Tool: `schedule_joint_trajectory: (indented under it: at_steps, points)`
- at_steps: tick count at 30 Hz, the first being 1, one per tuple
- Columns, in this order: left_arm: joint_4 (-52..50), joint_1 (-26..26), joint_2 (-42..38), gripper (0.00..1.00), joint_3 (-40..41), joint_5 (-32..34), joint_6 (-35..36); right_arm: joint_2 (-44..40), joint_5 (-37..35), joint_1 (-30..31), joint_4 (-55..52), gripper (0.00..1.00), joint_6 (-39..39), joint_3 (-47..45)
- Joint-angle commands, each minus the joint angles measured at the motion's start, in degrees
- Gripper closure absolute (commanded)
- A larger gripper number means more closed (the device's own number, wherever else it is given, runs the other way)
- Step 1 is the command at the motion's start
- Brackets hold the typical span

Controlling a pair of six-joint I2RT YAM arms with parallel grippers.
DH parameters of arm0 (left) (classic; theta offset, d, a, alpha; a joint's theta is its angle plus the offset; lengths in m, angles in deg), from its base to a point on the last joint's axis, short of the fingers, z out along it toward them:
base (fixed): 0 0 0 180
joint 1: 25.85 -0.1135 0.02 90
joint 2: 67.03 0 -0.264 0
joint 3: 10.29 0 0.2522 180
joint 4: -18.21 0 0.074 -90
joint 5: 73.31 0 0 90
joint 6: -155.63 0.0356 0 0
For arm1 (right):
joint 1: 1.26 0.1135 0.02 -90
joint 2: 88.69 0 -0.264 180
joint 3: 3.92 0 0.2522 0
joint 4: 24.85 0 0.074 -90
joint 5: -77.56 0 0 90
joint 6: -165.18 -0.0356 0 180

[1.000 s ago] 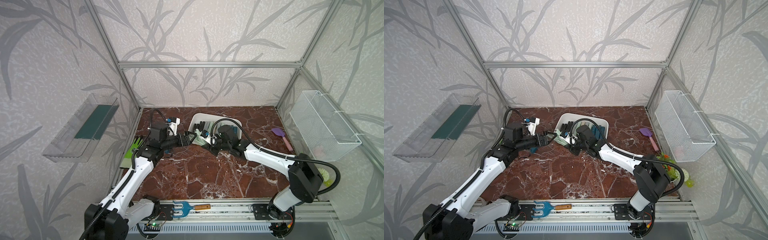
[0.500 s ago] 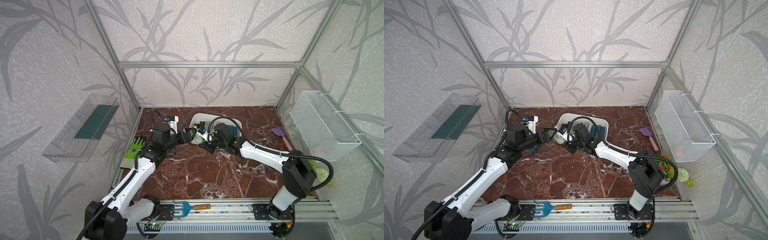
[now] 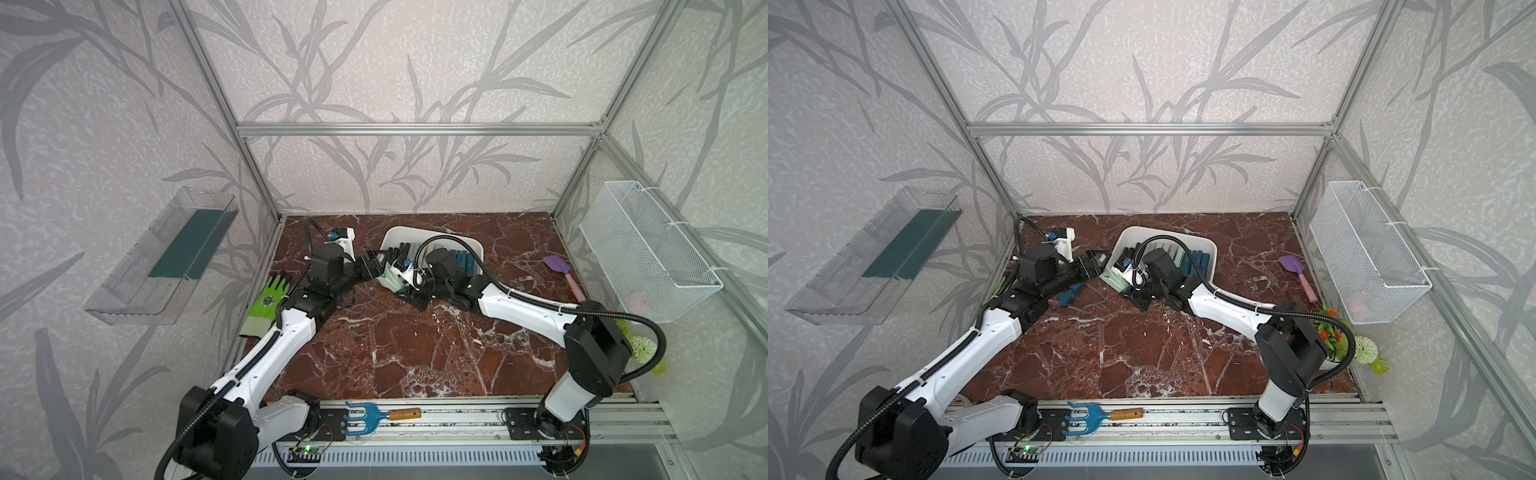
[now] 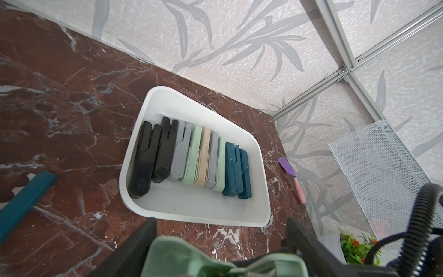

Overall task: Put the pruning pliers into the storage box
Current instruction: Place the pruning pliers in the storage box.

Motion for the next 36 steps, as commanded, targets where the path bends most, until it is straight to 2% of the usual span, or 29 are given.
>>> schedule_joint_trajectory:
  at_steps: [1,3,7,11,12,14,16,18,19,20,24,26,27,29,30,36]
  points:
    - [3.7,0.3,0.5,0.24,-1.0,-0.8,-1.2,-0.4,0.0,0.4,1.5,0.95,-0.7,0.3]
    - [3.8,0.3,0.4,0.3,-0.8,-0.9,-1.4,-0.6,-0.7,0.4,2.5,0.95,-1.7,0.3]
    - [3.9,0.3,-0.2,0.48,-0.4,-0.8,-1.4,-1.0,-1.6,0.3,4.3,0.95,-3.2,0.0]
    - [4.1,0.3,-0.3,0.6,-0.2,-0.7,-1.6,-1.5,-1.4,-0.4,6.1,0.96,-5.2,-0.6]
    - [4.2,0.4,-0.3,0.65,-0.1,-0.7,-1.8,-1.6,-1.2,-0.6,6.4,0.95,-5.7,-0.8]
    - [3.7,0.3,-0.4,0.84,-0.1,0.0,-2.0,-1.8,-0.9,-1.0,6.7,0.96,-6.4,-1.0]
    - [3.5,0.4,-0.5,0.98,0.1,0.5,-2.2,-2.1,-1.0,-1.2,7.0,0.95,-6.8,-1.2]
    - [3.4,0.3,-0.7,1.0,0.1,0.9,-2.4,-2.2,-1.0,-1.5,7.0,0.95,-6.9,-1.3]
    - [2.9,0.3,-0.8,0.99,0.0,1.4,-2.3,-2.2,-1.1,-1.6,6.6,0.96,-6.7,-1.1]
    - [2.2,0.3,-1.0,0.94,-0.3,2.1,-2.2,-2.2,-1.1,-1.7,6.3,0.95,-6.5,-1.1]
    - [-1.8,0.1,-2.5,0.64,-2.0,4.8,0.0,-1.9,-0.9,-3.4,3.3,0.95,-5.4,0.0]
    - [-3.7,-0.1,-2.9,0.52,-2.8,6.0,0.9,-1.7,-0.4,-4.5,1.0,0.96,-4.5,0.9]
    - [-4.4,-0.4,-3.0,0.44,-3.1,6.2,1.1,-1.6,-0.3,-5.0,-0.1,0.96,-3.9,1.3]
    - [-4.8,-0.9,-3.1,0.15,-3.1,6.4,0.8,-1.3,-0.4,-5.5,-2.2,0.97,-2.7,2.3]
    - [-4.7,-1.3,-3.0,0.08,-3.1,6.3,0.7,-1.1,-0.6,-5.6,-3.2,0.97,-1.9,2.7]
    - [-6.9,-4.5,-4.4,0.07,-3.5,6.1,1.7,1.1,-3.3,-8.4,-9.2,0.98,1.9,5.3]
